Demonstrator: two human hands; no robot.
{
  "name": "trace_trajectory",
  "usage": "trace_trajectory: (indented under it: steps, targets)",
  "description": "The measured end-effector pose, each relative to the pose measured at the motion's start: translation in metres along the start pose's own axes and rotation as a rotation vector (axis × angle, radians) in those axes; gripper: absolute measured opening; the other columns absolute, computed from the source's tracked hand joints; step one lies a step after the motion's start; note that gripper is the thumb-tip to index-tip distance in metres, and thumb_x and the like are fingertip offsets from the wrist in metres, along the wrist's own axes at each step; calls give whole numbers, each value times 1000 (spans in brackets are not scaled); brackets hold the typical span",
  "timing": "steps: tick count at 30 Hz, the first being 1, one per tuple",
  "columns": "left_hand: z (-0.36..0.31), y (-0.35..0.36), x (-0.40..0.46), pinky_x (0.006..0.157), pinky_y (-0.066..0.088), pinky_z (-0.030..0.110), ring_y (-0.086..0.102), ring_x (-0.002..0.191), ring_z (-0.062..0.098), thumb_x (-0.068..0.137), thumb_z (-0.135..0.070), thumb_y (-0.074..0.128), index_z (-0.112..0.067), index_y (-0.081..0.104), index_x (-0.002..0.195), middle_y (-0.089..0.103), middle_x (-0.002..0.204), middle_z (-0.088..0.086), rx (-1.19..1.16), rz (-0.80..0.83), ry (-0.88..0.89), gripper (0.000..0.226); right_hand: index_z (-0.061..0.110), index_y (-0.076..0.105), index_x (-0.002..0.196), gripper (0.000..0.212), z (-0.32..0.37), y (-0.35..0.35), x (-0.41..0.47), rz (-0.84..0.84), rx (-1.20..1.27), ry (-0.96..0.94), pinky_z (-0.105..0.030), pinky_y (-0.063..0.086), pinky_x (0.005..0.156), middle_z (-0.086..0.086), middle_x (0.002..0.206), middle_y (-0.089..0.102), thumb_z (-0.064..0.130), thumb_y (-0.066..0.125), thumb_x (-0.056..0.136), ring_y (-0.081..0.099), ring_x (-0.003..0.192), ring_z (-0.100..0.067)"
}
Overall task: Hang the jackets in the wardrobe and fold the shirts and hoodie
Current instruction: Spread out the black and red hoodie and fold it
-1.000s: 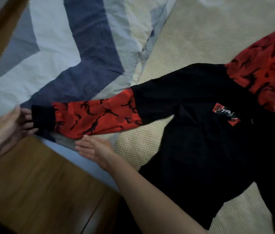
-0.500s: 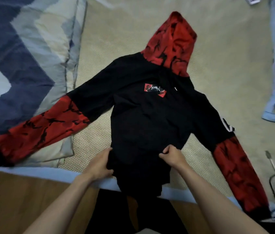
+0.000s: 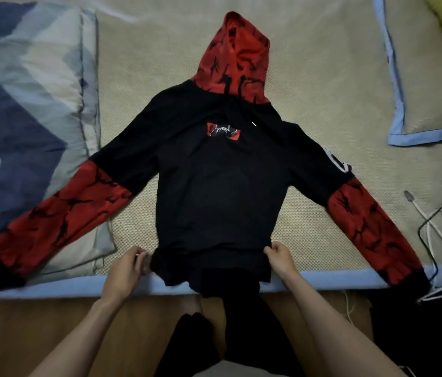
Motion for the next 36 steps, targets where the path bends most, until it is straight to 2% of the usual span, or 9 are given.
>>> trace_trajectory:
  steps: [4,7,10,14,17,23,26,31,36]
  targets:
    - [20,1,-19,82,53,40,66,101,24,86,-17,76,-23,57,112,67,106,0,-46,60,12,33,3,62,99,9,-7,4,-14,72,204,34,-20,48,56,-13,93,71,11,66,96,66,78,-18]
    - [-1,37,-30,103,46,48,46,133,23,71,-44,84,-19,32,150,40,150,2,172,164,112,97,8,44,125,60,-2,21,-26,156,122,-36,-24,52,80,-1,115,63,14,84,81,62,101,-14]
    - [-39,70,-34,107,39,53,45,136,28,64,-52,85,-20,28,156,36,157,6,442,106,215,113,19,25,141,97,4,43,-42,189,-275,-222,-34,51,96,3,122,54,22,90,67,55,113,-17]
    - [-54,82,-20,88,47,55,63,94,35,63,-26,88,-6,56,129,65,108,13,639,-13,211,75,23,18,148,97,9,49,-55,65,-703,-438,-43,53,87,-10,116,55,15,78,72,57,105,-31]
    - [-52,64,-18,77,49,48,64,80,30,74,-17,77,-12,52,105,65,89,7,619,-31,209,39,16,29,142,80,-2,34,-59,-15,-878,-457,-40,50,83,-11,113,59,14,77,78,60,103,-32]
    - [-15,18,-15,67,47,40,61,82,33,89,-16,66,-9,58,105,56,97,9,311,-28,188,19,17,56,90,34,0,-20,-69,-260,-937,-367,-38,44,84,-3,92,68,50,61,83,58,95,-26]
    - [3,3,-12,74,48,37,65,88,30,89,-6,67,-8,68,101,66,95,9,147,-22,167,12,13,61,82,20,-7,-32,-70,-205,-757,-381,-38,47,77,-5,86,65,32,65,86,59,88,-27]
    - [-2,-9,-33,74,49,37,65,83,18,99,-10,61,-12,68,101,69,91,1,-93,24,179,8,12,53,83,16,-26,-37,-82,-90,-27,-151,-33,42,65,-4,82,61,7,68,85,60,82,-24]
    - [9,-21,-35,73,49,41,63,85,23,100,-11,57,-14,59,95,65,91,5,43,71,199,7,22,42,93,28,-12,-24,-111,-28,-498,-419,-32,44,59,5,87,56,15,65,80,59,82,-19]
Point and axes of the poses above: each hand's wrist, its own x-axis towards the middle knuckle, its own y-axis out of the palm, z = x × y, the point moved 10 cm from there along x, towards the middle knuckle
